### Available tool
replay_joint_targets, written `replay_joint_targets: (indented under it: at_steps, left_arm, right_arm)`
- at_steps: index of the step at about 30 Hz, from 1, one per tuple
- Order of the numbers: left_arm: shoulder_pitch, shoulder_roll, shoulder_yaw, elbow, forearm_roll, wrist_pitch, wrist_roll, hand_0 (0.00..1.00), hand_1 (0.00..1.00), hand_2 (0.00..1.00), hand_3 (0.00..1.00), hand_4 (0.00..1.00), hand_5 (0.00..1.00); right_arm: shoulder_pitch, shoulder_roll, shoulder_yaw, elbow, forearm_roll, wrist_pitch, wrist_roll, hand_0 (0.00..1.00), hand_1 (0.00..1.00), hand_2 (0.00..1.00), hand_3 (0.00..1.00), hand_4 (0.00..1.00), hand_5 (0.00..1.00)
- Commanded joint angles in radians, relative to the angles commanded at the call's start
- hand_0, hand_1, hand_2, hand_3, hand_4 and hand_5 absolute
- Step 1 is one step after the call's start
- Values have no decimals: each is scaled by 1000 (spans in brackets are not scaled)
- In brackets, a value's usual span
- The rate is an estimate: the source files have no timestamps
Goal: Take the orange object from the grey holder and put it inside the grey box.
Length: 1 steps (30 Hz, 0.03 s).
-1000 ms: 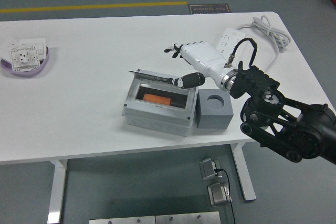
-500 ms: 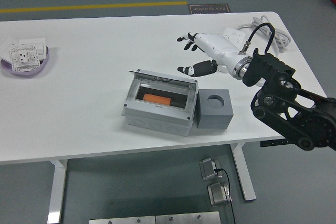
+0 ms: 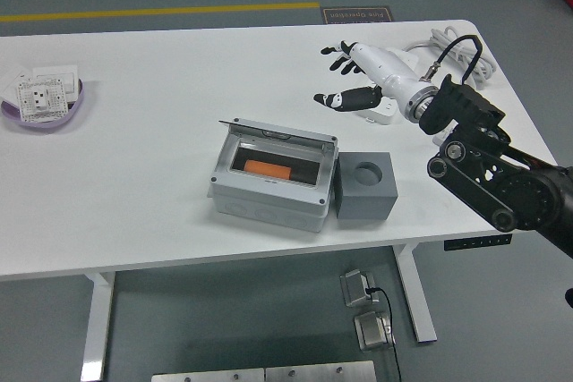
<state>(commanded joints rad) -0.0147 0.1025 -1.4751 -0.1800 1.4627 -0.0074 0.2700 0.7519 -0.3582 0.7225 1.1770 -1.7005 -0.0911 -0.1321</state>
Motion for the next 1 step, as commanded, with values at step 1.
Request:
replay_joint_targets:
  at_steps: [1]
  left_arm:
    - [0,0,1,0,-1,0,0,691,683,684,803,727,364]
  right_arm:
    - [-4,-4,-2,11,-3,-1,-2,663,651,728,853,856,414]
